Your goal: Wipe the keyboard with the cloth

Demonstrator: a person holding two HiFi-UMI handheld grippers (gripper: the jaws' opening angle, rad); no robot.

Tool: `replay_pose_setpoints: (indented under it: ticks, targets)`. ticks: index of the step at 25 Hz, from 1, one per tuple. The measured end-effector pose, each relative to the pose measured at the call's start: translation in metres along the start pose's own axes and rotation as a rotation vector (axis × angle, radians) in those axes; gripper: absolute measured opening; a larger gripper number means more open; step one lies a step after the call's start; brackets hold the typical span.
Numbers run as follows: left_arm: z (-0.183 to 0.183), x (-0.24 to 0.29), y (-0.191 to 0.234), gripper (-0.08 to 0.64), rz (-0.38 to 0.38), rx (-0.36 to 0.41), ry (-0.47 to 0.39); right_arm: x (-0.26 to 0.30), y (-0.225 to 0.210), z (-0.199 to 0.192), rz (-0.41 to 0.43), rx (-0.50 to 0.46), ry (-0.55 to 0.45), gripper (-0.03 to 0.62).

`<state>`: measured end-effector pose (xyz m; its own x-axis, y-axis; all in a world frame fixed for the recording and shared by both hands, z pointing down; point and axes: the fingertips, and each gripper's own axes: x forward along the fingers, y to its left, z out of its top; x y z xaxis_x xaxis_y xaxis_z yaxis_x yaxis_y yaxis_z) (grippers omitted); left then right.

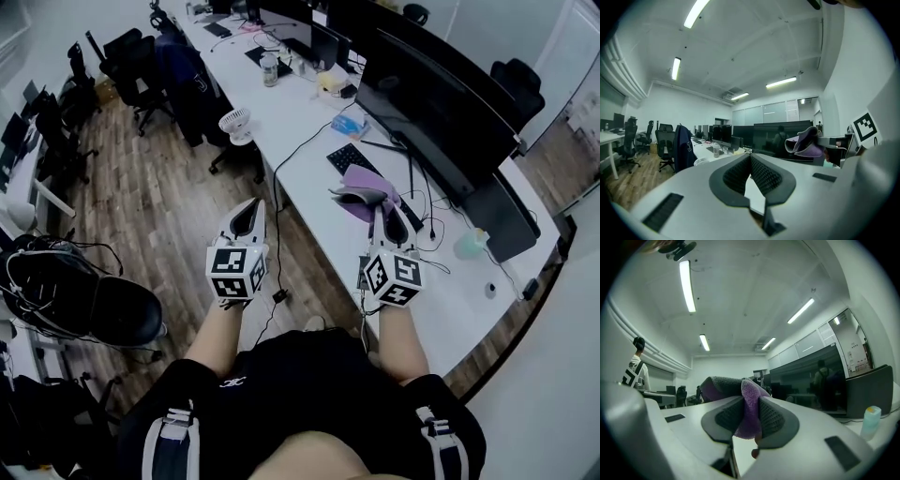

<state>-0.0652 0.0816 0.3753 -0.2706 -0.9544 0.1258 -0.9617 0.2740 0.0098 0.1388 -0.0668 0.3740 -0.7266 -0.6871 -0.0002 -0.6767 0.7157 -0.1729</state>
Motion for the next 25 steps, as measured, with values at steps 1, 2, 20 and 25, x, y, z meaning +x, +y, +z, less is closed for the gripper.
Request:
replay_pose_setpoints:
  ticks: [1, 2, 20, 25]
  targets:
    - [0.001, 0.012, -0.001, 0.012, -0.010, 0.000, -0.001, 0.008, -0.005, 0.001, -0.007, -0.003, -0.001, 0.103]
    - [0.002, 0.023, -0.003, 0.012, -0.022, 0.001, -0.001, 0.014, -0.011, 0.001, -0.016, -0.005, -0.002, 0.104]
    - [0.000, 0.191, -0.079, 0.014, -0.365, 0.035, 0.031, 0.047, -0.109, -0.005, -0.305, -0.021, 0.003, 0.104]
    - [0.012, 0.246, -0.084, 0.014, -0.494, 0.062, 0.013, 0.070, -0.126, 0.000, -0.430, -0.019, -0.035, 0.104]
